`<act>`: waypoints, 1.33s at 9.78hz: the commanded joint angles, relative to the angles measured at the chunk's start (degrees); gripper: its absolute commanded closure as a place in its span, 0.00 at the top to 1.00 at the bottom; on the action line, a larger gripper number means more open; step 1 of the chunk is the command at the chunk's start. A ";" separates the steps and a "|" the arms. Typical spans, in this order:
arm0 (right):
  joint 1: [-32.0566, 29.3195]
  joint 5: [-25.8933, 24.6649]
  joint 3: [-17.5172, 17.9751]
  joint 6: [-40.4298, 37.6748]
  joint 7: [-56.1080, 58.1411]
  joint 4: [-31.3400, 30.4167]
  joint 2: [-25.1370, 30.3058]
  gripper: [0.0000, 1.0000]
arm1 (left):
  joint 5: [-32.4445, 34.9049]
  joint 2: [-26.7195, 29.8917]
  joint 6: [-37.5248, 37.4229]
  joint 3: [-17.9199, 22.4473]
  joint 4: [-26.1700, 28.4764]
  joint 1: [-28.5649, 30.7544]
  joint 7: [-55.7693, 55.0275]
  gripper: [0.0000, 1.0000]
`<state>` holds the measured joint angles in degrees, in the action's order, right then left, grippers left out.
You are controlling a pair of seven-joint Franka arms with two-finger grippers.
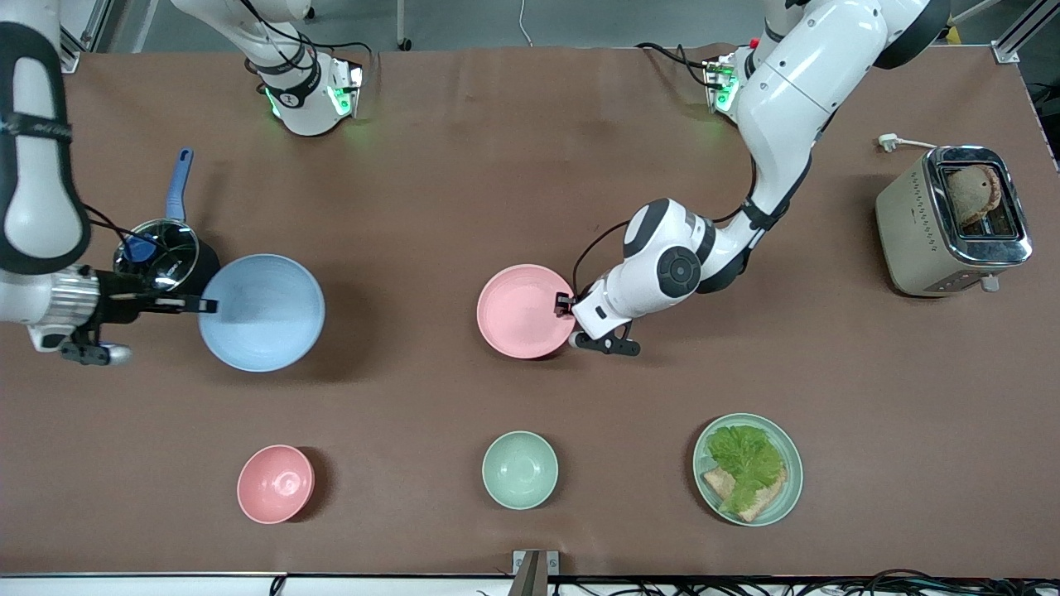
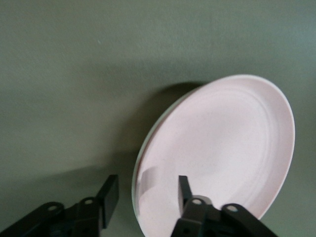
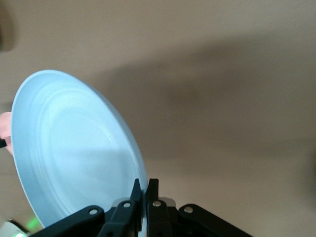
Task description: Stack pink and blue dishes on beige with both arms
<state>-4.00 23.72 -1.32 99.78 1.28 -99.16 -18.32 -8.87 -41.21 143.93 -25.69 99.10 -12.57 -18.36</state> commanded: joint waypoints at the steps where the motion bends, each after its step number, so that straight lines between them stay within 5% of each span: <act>1: 0.14 0.10 9.62 4.07 -13.43 -1.03 1.09 0.01 | 2.28 8.38 -6.42 0.81 1.62 2.36 -1.06 1.00; 5: 4.87 0.10 24.32 26.88 -30.08 -6.73 -2.41 0.01 | 2.72 20.28 -16.64 1.08 1.27 6.59 -0.80 1.00; 8: 11.28 0.10 25.57 37.55 -30.90 -11.56 -5.67 0.01 | 10.62 24.93 -22.35 1.34 1.53 12.81 -0.19 1.00; 10: 14.36 0.10 25.57 47.39 -30.90 -15.08 -8.30 0.02 | 10.80 30.29 -27.01 10.86 1.71 8.74 3.66 1.00; 13: 15.77 0.02 25.57 49.97 -30.72 -17.56 -8.31 0.03 | 10.28 39.95 -36.50 18.02 1.62 7.92 11.13 1.00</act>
<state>11.23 23.67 24.06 148.22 -28.96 -115.18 -27.96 1.07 -5.88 110.61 -10.24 97.94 -3.37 -9.27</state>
